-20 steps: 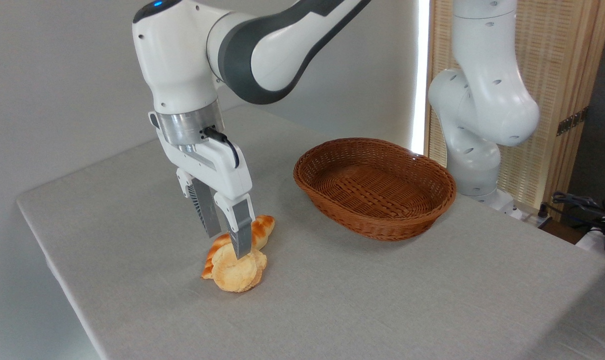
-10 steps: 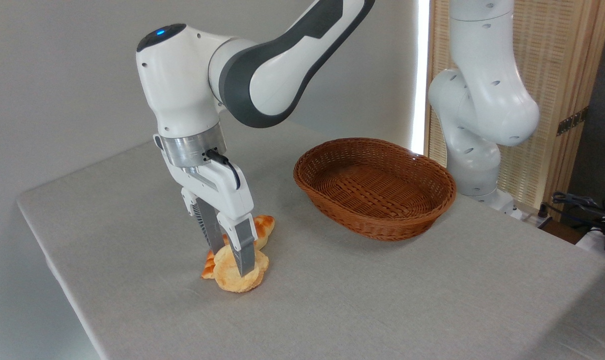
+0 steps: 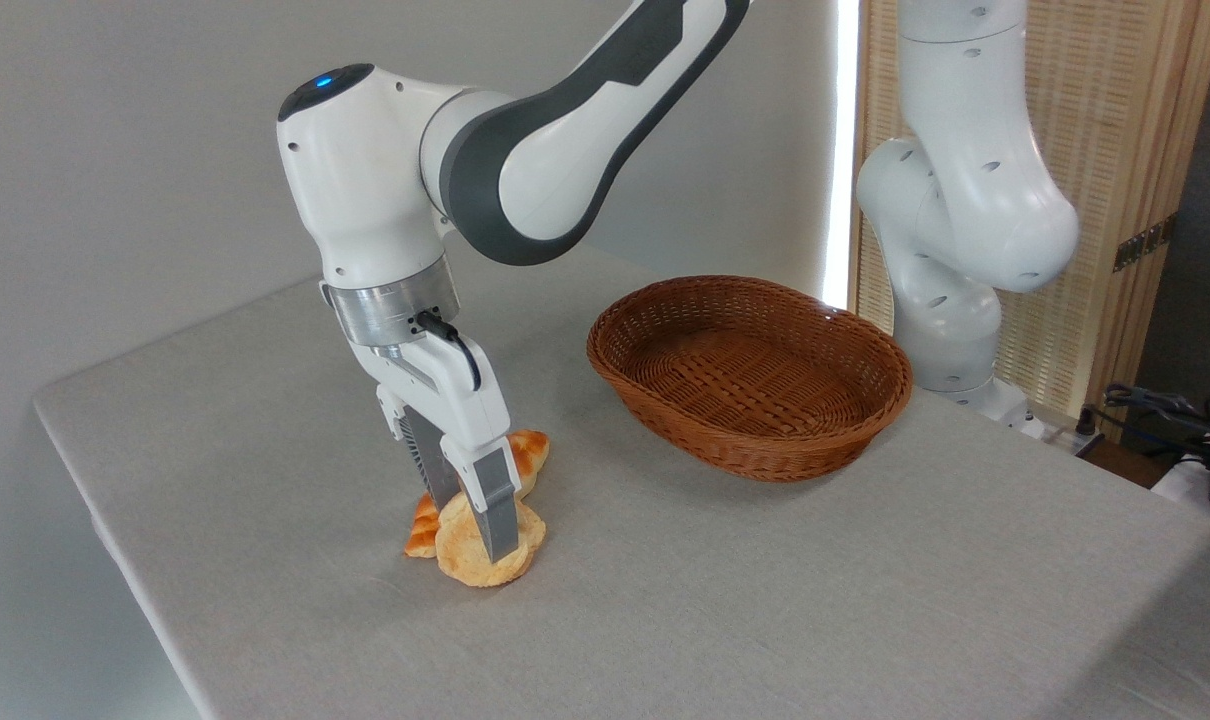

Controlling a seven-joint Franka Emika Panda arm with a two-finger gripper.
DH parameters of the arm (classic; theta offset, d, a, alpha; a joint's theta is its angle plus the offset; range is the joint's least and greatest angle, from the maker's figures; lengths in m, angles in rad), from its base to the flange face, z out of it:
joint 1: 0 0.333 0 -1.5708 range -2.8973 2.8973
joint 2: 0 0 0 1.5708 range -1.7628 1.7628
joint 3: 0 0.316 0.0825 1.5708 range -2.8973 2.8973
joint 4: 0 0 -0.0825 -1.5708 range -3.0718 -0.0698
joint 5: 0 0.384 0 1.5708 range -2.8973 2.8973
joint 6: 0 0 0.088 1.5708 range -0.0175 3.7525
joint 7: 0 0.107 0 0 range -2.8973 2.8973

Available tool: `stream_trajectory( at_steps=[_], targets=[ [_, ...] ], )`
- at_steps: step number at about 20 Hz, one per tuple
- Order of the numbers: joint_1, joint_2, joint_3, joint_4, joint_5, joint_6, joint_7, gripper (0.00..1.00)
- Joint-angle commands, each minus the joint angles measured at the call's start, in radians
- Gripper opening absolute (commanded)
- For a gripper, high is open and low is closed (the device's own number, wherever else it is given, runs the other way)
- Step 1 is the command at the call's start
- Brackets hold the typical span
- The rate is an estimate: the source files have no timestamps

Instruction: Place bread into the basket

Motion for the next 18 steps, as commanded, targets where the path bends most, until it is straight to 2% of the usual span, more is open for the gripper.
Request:
stream_trajectory(
  at_steps=[1, 14, 16, 18],
  targets=[
    [-0.007, -0.005, 0.008, -0.014, 0.016, 0.017, 0.037, 0.54],
    [-0.007, -0.034, 0.008, -0.001, 0.016, 0.023, 0.037, 0.62],
    [-0.007, -0.036, 0.007, 0.013, 0.016, 0.025, 0.037, 0.67],
    [-0.007, -0.036, 0.007, 0.019, 0.016, 0.023, 0.036, 0.67]
  ],
)
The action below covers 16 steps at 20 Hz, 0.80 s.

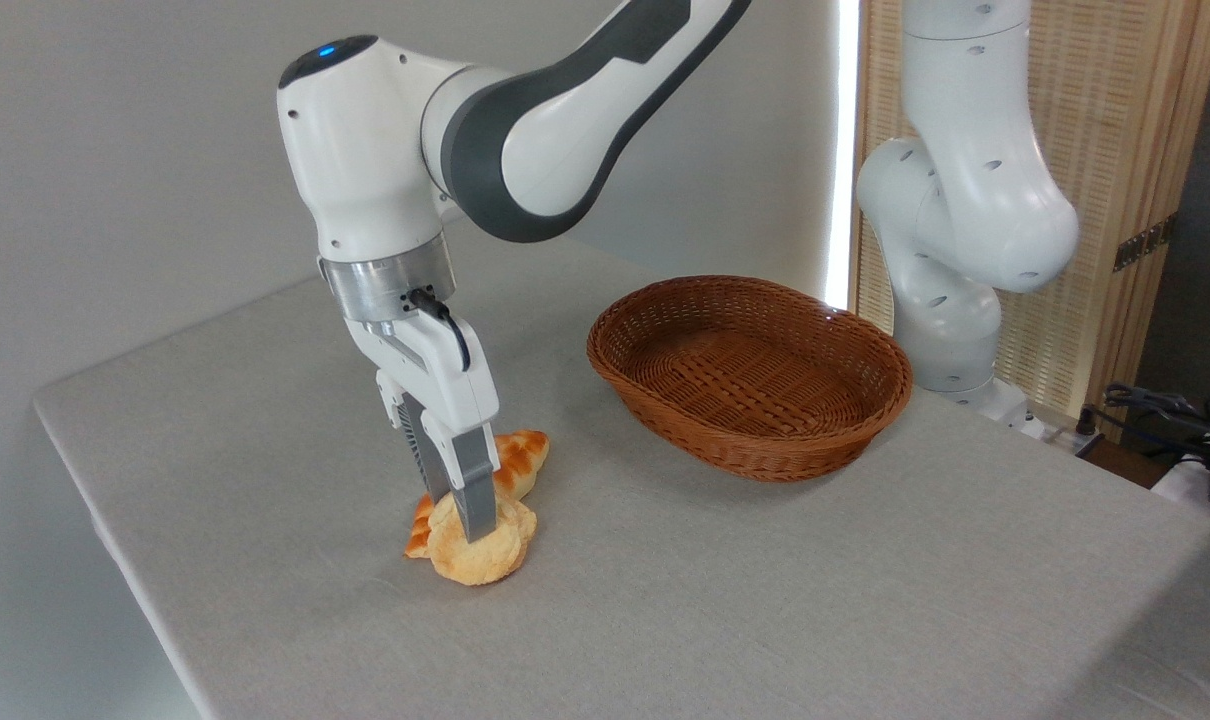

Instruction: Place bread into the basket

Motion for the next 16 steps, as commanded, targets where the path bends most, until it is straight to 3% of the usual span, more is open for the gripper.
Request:
stream_trajectory(
  at_steps=[1, 7, 10, 16],
  targets=[
    [-0.006, -0.008, 0.007, 0.008, 0.017, 0.016, 0.012, 0.67],
    [-0.008, 0.003, -0.002, 0.003, 0.069, 0.016, 0.014, 0.68],
    [-0.012, 0.012, -0.002, 0.002, 0.070, 0.016, 0.014, 0.96],
    [-0.017, 0.029, -0.002, 0.000, 0.072, 0.016, 0.031, 0.99]
  ],
)
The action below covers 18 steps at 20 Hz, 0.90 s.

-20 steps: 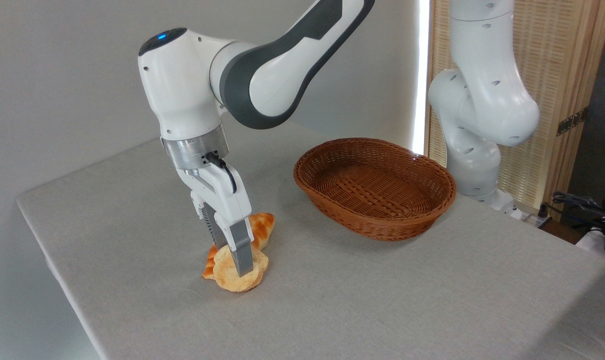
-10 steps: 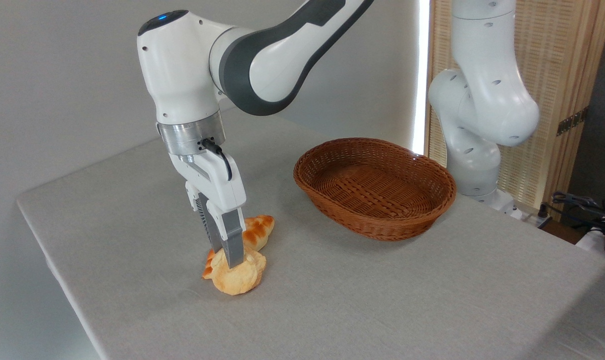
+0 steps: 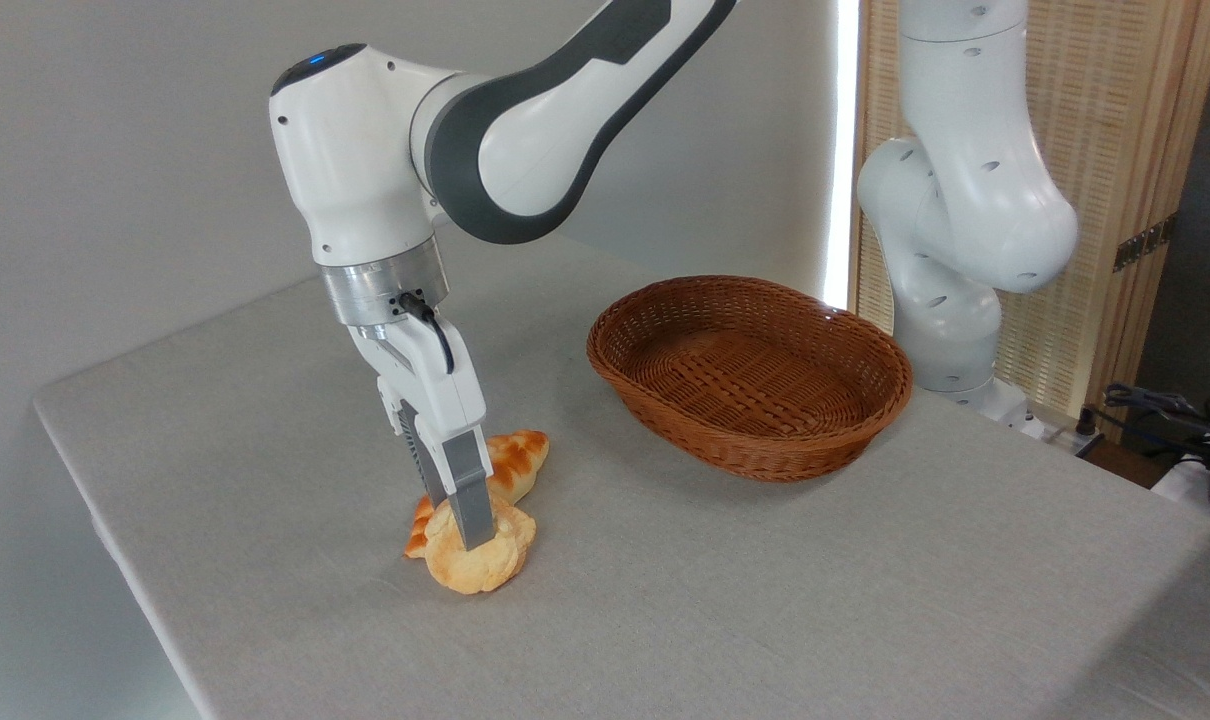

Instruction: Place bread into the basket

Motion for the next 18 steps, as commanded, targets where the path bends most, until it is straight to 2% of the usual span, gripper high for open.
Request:
stream_trajectory(
  at_steps=[1, 2, 3, 5, 6, 18],
  targets=[
    [-0.005, 0.009, 0.005, -0.002, 0.017, 0.016, 0.021, 0.96],
    [-0.005, 0.009, 0.005, -0.004, 0.017, 0.016, 0.024, 0.88],
    [-0.005, 0.009, 0.005, -0.002, 0.017, 0.016, 0.035, 0.76],
    [-0.007, 0.009, 0.005, -0.002, 0.017, 0.016, 0.042, 0.42],
    [-0.007, 0.009, 0.005, -0.002, 0.017, 0.016, 0.047, 0.34],
    [-0.007, 0.009, 0.005, -0.002, 0.016, 0.015, 0.062, 0.34]
  ],
)
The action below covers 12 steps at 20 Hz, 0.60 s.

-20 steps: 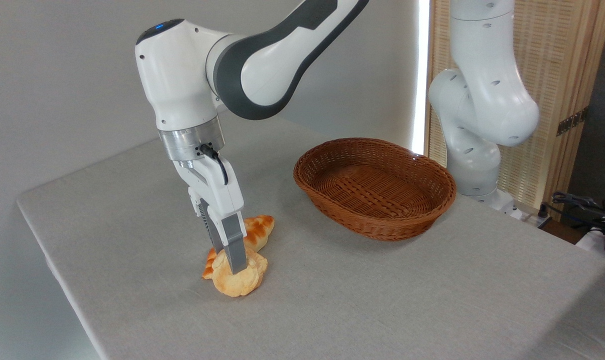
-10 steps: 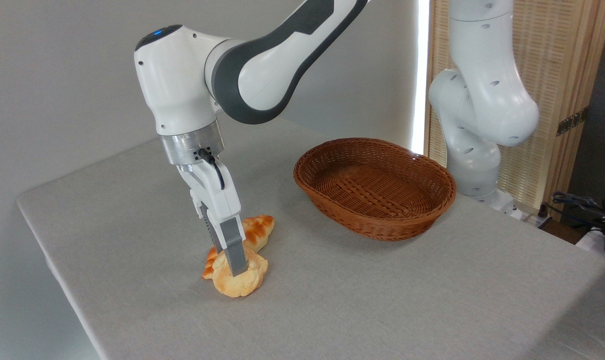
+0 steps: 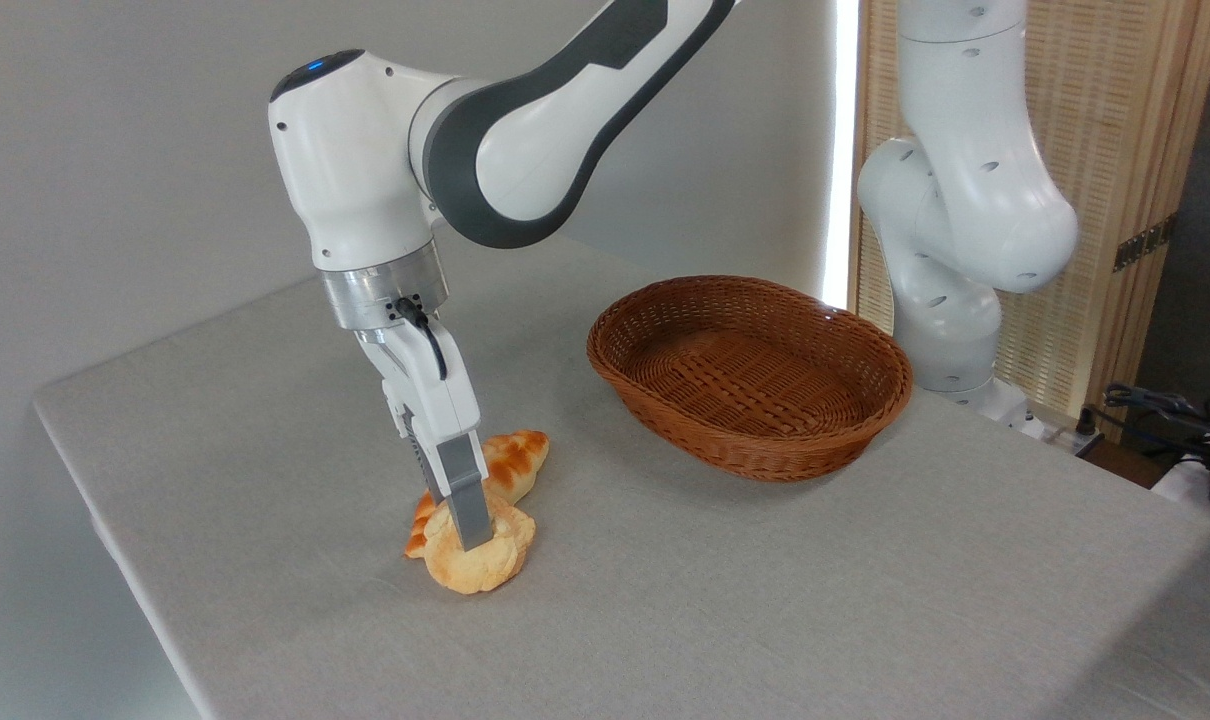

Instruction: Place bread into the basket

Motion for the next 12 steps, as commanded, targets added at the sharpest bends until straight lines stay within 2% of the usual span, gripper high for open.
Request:
stream_trajectory(
  at_steps=[1, 12],
  targets=[
    [-0.006, 0.004, 0.005, -0.002, 0.015, 0.015, 0.018, 0.34],
    [-0.006, -0.008, 0.005, 0.002, 0.013, 0.015, 0.012, 0.35]
  ],
)
